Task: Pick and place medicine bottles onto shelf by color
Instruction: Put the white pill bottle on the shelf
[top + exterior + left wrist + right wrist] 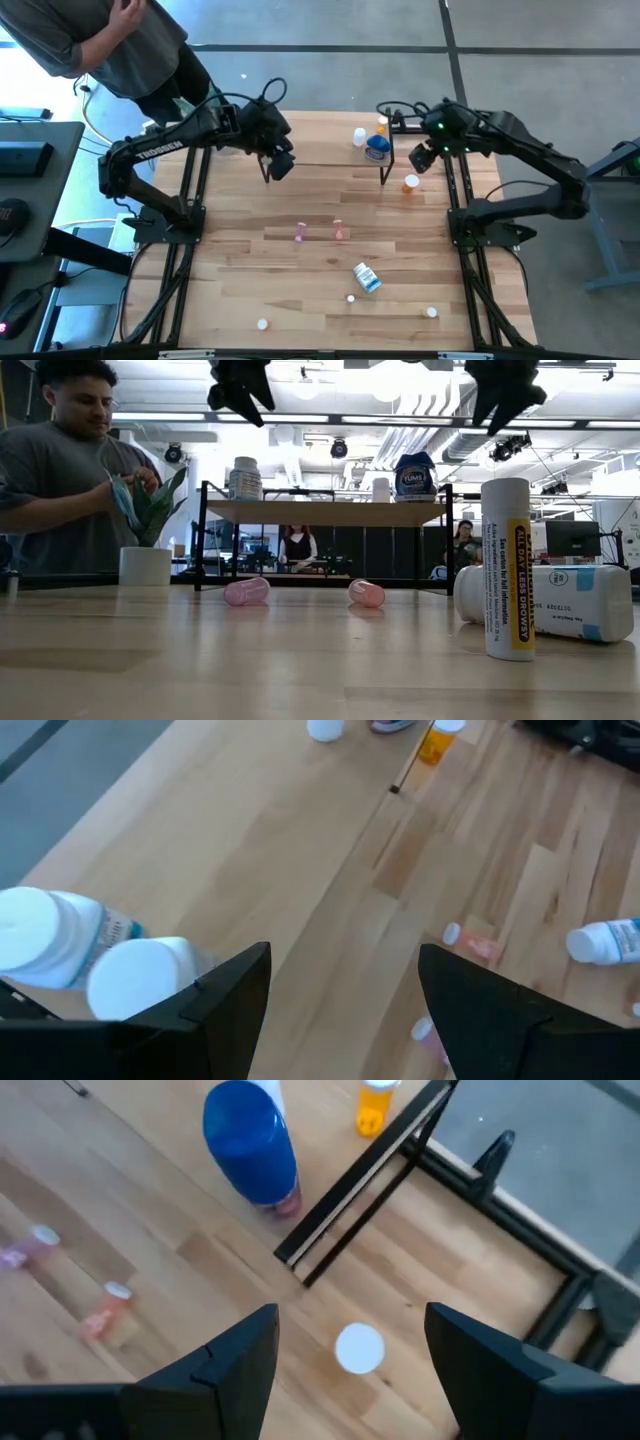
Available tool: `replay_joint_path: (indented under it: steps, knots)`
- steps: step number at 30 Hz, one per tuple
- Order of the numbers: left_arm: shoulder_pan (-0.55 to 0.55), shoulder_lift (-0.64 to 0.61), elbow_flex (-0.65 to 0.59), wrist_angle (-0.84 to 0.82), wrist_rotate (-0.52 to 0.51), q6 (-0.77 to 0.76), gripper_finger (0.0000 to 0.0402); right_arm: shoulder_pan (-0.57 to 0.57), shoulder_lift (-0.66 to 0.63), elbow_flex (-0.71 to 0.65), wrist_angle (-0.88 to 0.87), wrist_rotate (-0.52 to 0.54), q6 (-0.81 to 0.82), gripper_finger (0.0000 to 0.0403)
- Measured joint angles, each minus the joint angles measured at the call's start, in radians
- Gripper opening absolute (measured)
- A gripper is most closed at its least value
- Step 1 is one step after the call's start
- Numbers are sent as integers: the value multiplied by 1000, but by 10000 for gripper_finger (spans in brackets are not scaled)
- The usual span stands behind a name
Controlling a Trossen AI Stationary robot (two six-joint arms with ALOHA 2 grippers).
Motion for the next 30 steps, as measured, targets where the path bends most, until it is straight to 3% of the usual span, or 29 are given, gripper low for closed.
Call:
replay_joint_path:
  steps: [6,14,23,30]
  knots:
    - [-78,0,0,0,-53,-73,243,0,-84,-114,29,-69,38,242]
    - [-189,0,0,0,-84,-160,244,3,-91,-209,26,-128,-21,247]
    - [-296,-10,0,-22,-178,-265,243,3,-89,-253,20,-156,-78,279]
    - [-353,-19,0,-43,-222,-335,244,4,-123,-377,30,-161,-77,287]
